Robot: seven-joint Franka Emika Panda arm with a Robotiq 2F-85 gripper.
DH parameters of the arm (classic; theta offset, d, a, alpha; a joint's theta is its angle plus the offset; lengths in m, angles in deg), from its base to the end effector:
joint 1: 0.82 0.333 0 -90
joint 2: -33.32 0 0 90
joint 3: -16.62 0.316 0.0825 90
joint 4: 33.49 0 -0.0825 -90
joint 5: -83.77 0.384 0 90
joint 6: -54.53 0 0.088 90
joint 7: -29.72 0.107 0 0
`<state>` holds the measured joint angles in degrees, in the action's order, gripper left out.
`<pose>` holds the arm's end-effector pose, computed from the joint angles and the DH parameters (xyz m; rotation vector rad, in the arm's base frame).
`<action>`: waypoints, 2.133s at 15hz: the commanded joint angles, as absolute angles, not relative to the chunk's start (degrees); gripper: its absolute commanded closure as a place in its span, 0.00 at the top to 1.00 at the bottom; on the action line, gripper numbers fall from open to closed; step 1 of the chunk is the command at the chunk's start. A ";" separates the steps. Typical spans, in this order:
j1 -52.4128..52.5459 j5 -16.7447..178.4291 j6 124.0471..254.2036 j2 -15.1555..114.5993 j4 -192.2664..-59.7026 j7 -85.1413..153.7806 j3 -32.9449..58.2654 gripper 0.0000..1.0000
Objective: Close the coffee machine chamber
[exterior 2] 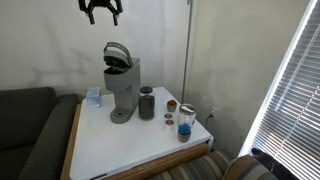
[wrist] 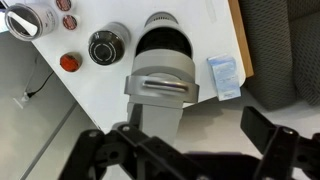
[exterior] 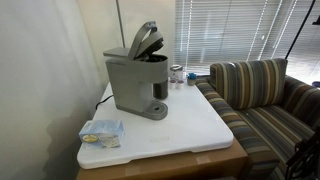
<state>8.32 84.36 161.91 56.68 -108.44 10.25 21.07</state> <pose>0.6792 0.1544 0.5254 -2.9762 -0.8654 -0.2506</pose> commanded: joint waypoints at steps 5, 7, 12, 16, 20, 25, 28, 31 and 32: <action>7.31 83.26 167.95 59.22 -107.97 14.89 22.18 0.60; 7.04 83.20 170.70 59.13 -108.44 14.87 22.17 0.45; 6.97 82.64 176.77 59.26 -109.40 15.86 21.93 0.10; 6.72 83.04 177.22 59.83 -109.89 15.18 22.21 0.00; 6.03 84.12 177.78 59.59 -111.56 14.34 22.56 0.00; 3.70 87.30 179.35 59.06 -114.66 12.70 23.19 0.00; 1.50 90.82 179.14 58.75 -116.06 10.70 23.61 0.00; 0.27 92.91 178.66 58.88 -116.45 9.06 23.73 0.00; 0.04 93.30 178.65 58.99 -116.46 8.66 23.74 0.00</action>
<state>2.02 91.51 177.74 59.82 -114.49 10.93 22.33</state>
